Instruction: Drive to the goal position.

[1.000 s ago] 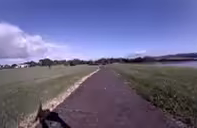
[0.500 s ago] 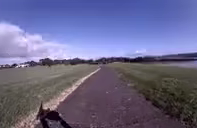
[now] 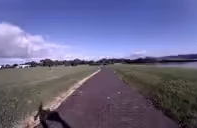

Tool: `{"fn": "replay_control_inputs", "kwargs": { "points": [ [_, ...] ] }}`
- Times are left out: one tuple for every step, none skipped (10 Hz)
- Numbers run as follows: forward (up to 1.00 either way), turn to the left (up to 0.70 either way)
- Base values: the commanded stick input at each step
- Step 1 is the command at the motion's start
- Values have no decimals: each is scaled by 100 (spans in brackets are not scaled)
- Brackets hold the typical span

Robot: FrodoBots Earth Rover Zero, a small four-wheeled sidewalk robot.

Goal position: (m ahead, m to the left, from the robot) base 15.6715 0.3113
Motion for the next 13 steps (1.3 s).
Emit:
{"fn": "replay_control_inputs", "kwargs": {
  "points": [
    [70,0],
    [70,0],
    [70,0],
    [70,0],
    [70,0],
    [70,0],
    [70,0],
    [70,0],
    [70,0],
    [70,0],
    [70,0],
    [70,0],
    [70,0]
  ]
}}
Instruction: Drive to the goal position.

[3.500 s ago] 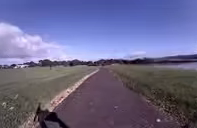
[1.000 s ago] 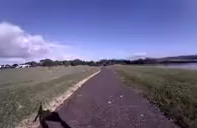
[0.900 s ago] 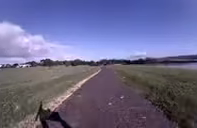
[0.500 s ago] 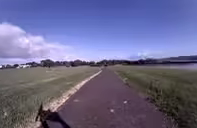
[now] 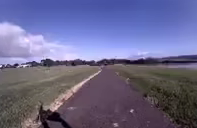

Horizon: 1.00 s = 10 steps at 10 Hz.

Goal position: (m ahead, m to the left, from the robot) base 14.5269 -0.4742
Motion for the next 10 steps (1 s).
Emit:
{"fn": "replay_control_inputs", "kwargs": {
  "points": [
    [70,0],
    [70,0],
    [70,0],
    [70,0],
    [70,0],
    [70,0],
    [70,0],
    [70,0],
    [70,0],
    [70,0]
  ]
}}
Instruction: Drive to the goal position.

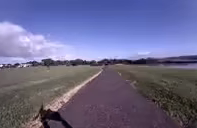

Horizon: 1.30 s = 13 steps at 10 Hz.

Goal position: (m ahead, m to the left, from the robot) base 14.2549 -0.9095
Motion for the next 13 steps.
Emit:
{"fn": "replay_control_inputs", "kwargs": {
  "points": [
    [70,0],
    [70,0],
    [70,0],
    [70,0],
    [70,-1],
    [70,-1],
    [70,-1],
    [70,-1],
    [70,-1],
    [70,-1],
    [70,-1],
    [70,-1],
    [70,-1]
  ]
}}
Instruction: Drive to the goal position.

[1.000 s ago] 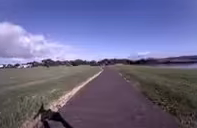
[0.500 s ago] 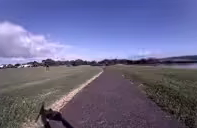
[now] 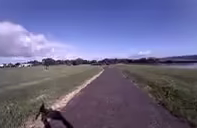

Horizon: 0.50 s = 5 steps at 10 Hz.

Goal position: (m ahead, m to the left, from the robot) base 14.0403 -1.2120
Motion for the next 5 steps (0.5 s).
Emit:
{"fn": "replay_control_inputs", "kwargs": {
  "points": [
    [70,-1],
    [70,-1],
    [70,-1],
    [70,-1],
    [70,-1]
  ]
}}
